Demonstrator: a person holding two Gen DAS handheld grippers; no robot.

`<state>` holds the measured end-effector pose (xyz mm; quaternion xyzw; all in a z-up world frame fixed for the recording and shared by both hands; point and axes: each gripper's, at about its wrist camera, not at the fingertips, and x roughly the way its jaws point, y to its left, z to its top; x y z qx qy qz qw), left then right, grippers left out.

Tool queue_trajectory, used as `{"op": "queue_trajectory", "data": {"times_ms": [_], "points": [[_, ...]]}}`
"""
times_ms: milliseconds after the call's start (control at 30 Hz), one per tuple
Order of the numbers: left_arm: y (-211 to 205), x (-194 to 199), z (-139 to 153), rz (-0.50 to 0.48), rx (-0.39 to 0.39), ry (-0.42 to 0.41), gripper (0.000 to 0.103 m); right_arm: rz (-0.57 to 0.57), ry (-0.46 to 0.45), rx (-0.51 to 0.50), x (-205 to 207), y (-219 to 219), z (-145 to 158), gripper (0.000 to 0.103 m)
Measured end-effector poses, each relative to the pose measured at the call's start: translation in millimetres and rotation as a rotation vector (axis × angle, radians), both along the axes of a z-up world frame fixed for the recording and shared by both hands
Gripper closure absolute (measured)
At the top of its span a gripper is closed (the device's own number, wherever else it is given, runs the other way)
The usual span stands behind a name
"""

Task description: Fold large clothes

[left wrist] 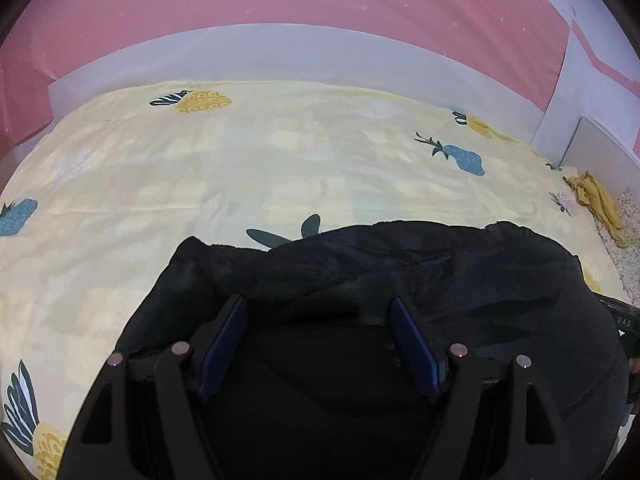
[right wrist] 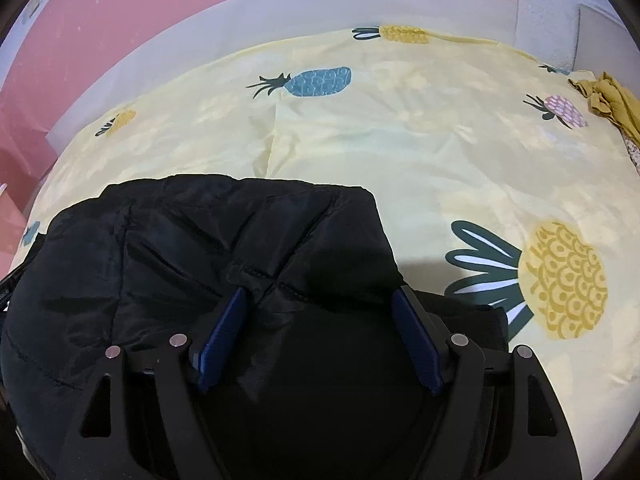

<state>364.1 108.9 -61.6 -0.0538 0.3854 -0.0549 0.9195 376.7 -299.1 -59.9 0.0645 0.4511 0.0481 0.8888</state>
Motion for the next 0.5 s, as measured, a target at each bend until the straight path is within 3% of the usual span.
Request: {"op": "queue_trajectory", "data": {"times_ms": [500], "points": [[-5.5,4.1,-4.9,0.007,0.046,0.018,0.025,-0.010,0.011,-0.005,4.1,4.4,-5.7,0.029]]}}
